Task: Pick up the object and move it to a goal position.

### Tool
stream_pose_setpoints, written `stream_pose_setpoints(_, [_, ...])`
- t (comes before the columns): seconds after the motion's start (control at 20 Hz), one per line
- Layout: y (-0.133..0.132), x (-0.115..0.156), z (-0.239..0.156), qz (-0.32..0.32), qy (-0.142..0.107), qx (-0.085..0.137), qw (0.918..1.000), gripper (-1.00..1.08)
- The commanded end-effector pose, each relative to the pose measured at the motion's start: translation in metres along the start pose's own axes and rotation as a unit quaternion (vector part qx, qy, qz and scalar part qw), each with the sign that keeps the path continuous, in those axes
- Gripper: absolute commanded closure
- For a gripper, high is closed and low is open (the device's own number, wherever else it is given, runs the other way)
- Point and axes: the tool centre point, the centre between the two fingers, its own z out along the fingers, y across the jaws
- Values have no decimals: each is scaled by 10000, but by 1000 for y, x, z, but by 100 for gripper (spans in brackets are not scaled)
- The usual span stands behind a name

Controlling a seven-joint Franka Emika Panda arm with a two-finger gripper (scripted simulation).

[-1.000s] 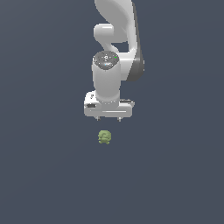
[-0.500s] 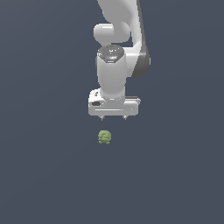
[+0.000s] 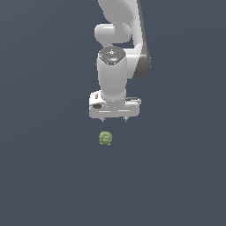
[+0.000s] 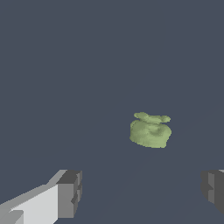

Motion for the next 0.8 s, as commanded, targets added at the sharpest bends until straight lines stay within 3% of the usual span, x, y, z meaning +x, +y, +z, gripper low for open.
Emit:
stream_pose_setpoints(0.0, [1,0,2,-147,-5,-9,9999,-92])
stream_pose_setpoints(0.4, [7,2,12,-921,-31,-50,9957,-92])
stream_pose_setpoints(0.75, [14,4,24,-1849,-65,-84,9827,-92])
